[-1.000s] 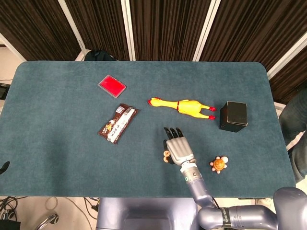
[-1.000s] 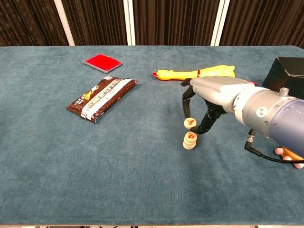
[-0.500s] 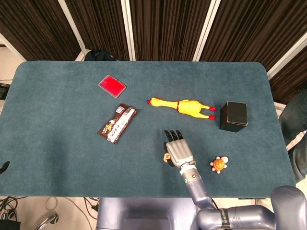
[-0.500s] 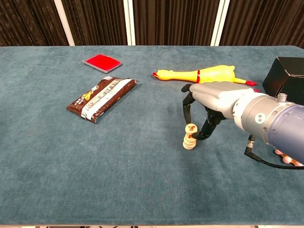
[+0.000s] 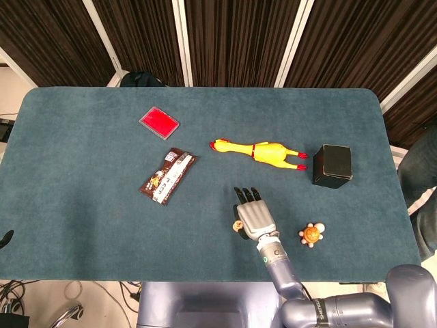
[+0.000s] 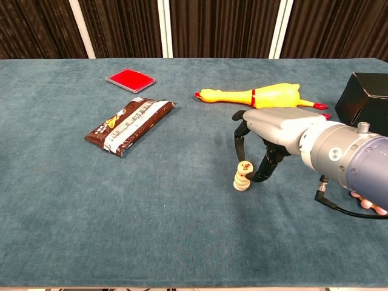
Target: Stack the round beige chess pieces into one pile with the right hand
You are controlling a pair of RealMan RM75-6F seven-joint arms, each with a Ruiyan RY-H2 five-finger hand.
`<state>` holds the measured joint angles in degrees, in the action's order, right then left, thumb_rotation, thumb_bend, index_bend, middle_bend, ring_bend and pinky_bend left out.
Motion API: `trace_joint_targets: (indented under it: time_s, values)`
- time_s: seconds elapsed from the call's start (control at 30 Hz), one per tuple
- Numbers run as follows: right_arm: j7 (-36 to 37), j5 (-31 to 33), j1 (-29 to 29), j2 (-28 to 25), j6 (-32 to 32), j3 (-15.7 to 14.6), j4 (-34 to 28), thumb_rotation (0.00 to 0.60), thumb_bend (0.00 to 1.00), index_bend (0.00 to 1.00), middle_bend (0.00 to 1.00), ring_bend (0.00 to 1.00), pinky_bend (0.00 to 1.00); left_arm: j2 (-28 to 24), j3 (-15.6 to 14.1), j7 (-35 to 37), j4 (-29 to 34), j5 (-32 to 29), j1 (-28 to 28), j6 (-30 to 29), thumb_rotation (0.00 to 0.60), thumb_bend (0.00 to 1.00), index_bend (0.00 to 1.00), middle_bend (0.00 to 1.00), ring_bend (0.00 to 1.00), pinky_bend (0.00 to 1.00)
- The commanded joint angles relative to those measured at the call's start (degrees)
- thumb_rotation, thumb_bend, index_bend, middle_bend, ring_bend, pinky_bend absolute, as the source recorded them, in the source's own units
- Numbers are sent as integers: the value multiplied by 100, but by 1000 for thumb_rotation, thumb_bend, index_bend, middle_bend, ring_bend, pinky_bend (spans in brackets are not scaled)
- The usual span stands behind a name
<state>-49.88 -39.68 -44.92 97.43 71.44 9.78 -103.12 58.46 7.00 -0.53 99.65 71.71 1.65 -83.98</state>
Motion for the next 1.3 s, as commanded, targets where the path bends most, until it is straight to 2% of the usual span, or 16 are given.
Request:
trace_joint_targets:
  time_s: [0.03,0.73,1.2,1.3]
  values:
    - [8,11,-9,14,-3,-8,13,600,342,549,0,0,0,-1,1,2,3,-2,-1,-1,600,187,118,0,0,72]
    - [-20,86,-62,30,0,-60,47,600,342,468,0,0,0,-2,4,15,-7,-8,0,3,600,187,118,0,0,72]
    - [-91,165,-77,-113,77,-73,-174,600,342,455,0,0,0,4,2,5,-10,-2,0,-1,600,187,118,0,0,72]
    - [-81,125,-54,-222,171,-42,-291,600,343,427,0,0,0,4,4,6,-13,-6,2,2,600,186,118,0,0,72]
